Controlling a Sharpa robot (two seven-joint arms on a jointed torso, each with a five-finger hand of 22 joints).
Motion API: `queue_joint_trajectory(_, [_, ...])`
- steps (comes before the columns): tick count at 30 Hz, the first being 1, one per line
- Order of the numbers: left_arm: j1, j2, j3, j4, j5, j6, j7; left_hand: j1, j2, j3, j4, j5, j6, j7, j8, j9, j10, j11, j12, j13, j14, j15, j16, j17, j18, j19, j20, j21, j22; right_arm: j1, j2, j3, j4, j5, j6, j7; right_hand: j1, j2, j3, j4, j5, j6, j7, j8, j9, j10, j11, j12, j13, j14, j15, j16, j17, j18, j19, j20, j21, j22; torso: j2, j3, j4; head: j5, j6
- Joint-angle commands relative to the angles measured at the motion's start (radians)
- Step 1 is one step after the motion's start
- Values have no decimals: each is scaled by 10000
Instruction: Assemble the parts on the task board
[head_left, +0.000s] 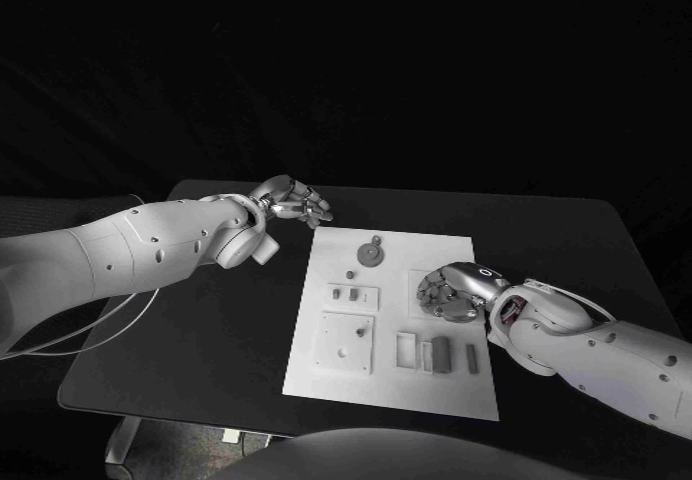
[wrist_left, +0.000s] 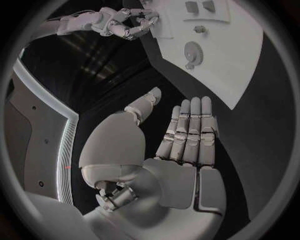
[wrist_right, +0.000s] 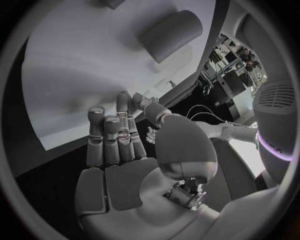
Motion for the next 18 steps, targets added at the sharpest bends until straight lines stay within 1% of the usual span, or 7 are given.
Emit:
queue_joint_trajectory(1, [12, 9, 10, 3, 61, 117, 59, 63, 35, -38, 26, -57, 6, 38, 65, -13, 50, -7, -62, -12, 56, 17, -63, 12, 133, 29, -11, -58, 10, -10, -9, -8, -2, -151, 43, -27, 42, 145, 207, 85, 31, 101, -15, 69, 22, 73, 11, -61, 34, -7, -70, 20, -15, 454, 13, -83, 11, -14, 0, 5, -2, -2, -6])
queue_joint_trajectory(6, [12, 4, 10, -11, 61, 118, 54, 59, 34, -40, 28, -57, 5, 41, 65, -15, 49, -6, -64, -14, 58, 16, -64, 16, 132, 31, -11, -59, 12, -11, -14, -8, 7, -150, -99, 20, 53, 328, 451, 104, 23, 160, -34, 91, 38, 150, -8, -112, 97, 10, -87, 14, -31, 454, 20, -89, 23, -9, 0, 11, -8, -10, -16])
queue_joint_trajectory(9, [12, 6, 10, -11, 61, 114, 57, 59, 34, -41, 29, -57, 4, 42, 65, -16, 49, -6, -66, -14, 59, 16, -65, 17, 132, 32, -11, -59, 12, -11, -18, -8, 20, -149, -166, 51, 39, 399, 515, 96, 19, 186, -44, 104, 47, 190, -18, -124, 125, 16, -96, 12, -37, 454, 22, -89, 28, -7, -2, 12, -9, -14, -10])
queue_joint_trajectory(13, [12, 9, 10, -10, 61, 117, 57, 59, 33, -42, 30, -57, 2, 43, 65, -18, 48, -5, -69, -16, 60, 16, -67, 20, 133, 33, -11, -60, 13, -11, -19, -8, 43, -71, -174, 86, 17, 452, 556, 92, 17, 200, -50, 110, 53, 213, -25, -141, 143, 22, -104, 10, -41, 454, 26, -89, 31, -6, 0, 8, -1, -25, -6])
queue_joint_trajectory(18, [12, 5, 10, -16, 61, 114, 54, 61, 31, -42, 28, -57, 0, 44, 66, -20, 47, -4, -72, -18, 60, 15, -70, 23, 133, 33, -12, -61, 14, -11, -42, -7, 100, 7, -175, 126, 6, 455, 565, 84, 15, 199, -50, 109, 53, 214, -25, -151, 147, 23, -105, 9, -43, 454, 25, -90, 31, -6, 0, 4, -2, -23, -7])
